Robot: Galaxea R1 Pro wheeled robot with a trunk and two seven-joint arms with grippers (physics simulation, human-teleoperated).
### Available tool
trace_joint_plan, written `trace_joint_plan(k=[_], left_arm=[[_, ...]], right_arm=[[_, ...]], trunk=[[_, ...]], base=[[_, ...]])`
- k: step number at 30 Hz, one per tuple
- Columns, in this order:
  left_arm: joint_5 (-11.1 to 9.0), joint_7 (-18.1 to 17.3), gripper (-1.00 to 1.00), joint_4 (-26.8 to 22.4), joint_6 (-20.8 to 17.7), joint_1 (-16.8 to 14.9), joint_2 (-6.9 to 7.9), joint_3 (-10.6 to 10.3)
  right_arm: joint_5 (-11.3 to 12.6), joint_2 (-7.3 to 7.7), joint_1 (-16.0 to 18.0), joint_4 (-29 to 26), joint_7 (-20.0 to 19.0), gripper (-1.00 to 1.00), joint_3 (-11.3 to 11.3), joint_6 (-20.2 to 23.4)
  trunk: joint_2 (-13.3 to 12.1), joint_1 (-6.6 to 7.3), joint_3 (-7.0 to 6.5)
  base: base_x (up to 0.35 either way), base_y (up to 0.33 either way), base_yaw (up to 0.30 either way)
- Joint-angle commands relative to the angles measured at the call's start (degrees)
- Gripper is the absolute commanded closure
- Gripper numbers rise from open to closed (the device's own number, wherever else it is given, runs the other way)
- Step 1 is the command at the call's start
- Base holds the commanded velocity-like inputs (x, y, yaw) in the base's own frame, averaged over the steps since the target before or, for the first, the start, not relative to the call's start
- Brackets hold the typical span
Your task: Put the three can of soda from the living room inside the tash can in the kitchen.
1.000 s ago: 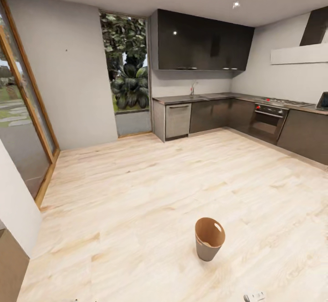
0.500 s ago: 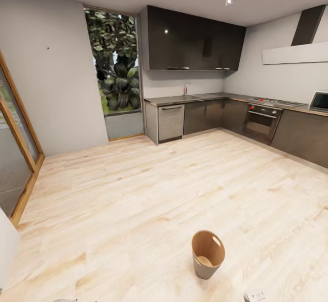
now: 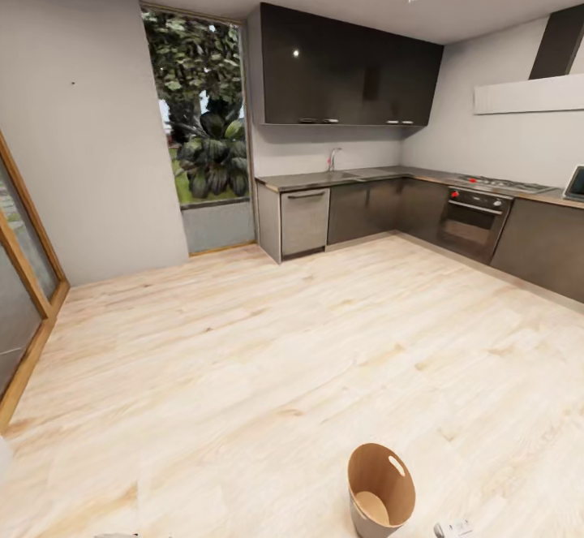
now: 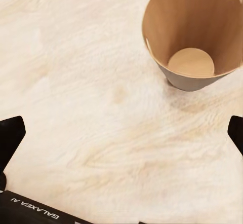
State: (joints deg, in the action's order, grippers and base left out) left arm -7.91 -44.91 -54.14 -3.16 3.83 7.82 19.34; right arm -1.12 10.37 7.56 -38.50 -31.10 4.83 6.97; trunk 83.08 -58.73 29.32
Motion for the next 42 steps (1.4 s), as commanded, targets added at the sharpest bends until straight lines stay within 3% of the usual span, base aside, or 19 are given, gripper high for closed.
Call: trace_joint_plan(k=[1, 33, 36, 38, 39, 41, 42], left_arm=[[0.0, 0.0, -1.0, 0.0, 0.0, 0.0, 0.0, 0.0], [0.1, 0.0, -1.0, 0.0, 0.0, 0.0, 0.0, 0.0], [0.9, -2.7, -1.0, 0.0, 0.0, 0.0, 0.02, -0.1], [2.4, -7.6, -1.0, 0.0, 0.0, 0.0, 0.13, -0.1], [5.3, -15.1, -1.0, 0.1, 0.0, 0.0, 0.26, 0.0], [6.9, -19.2, -1.0, 0.1, 0.0, 0.0, 0.31, 0.1], [7.9, -21.6, -1.0, 0.1, 0.1, 0.0, 0.33, 0.1]], right_arm=[[0.0, 0.0, 0.0, 0.0, 0.0, -1.0, 0.0, 0.0], [0.1, 0.06, 0.0, 0.1, 0.5, -1.0, 0.1, -0.2], [0.0, 0.08, 0.0, 0.2, 4.4, -1.0, 0.2, -0.3], [0.0, 0.02, 0.0, 0.4, 11.4, -1.0, 0.2, -0.2], [0.1, -0.14, 0.3, 2.0, 21.9, -1.0, 0.2, -0.1], [0.2, -0.31, 1.8, 4.4, 26.2, -1.0, 0.1, 0.0], [0.1, -0.4, 4.4, 9.1, 28.6, -1.0, 0.1, 0.0]], trunk=[[0.0, 0.0, 0.0], [0.0, 0.0, 0.0], [0.0, 0.0, 0.0], [0.0, 0.0, 0.0], [0.0, 0.0, 0.0], [0.0, 0.0, 0.0], [0.0, 0.0, 0.0]], base=[[0.344, 0.0, 0.0], [0.327, -0.092, 0.0], [0.052, -0.022, 0.0], [0.024, -0.01, 0.0], [0.009, -0.004, 0.0], [0.006, -0.002, 0.0], [0.002, -0.001, 0.0]])
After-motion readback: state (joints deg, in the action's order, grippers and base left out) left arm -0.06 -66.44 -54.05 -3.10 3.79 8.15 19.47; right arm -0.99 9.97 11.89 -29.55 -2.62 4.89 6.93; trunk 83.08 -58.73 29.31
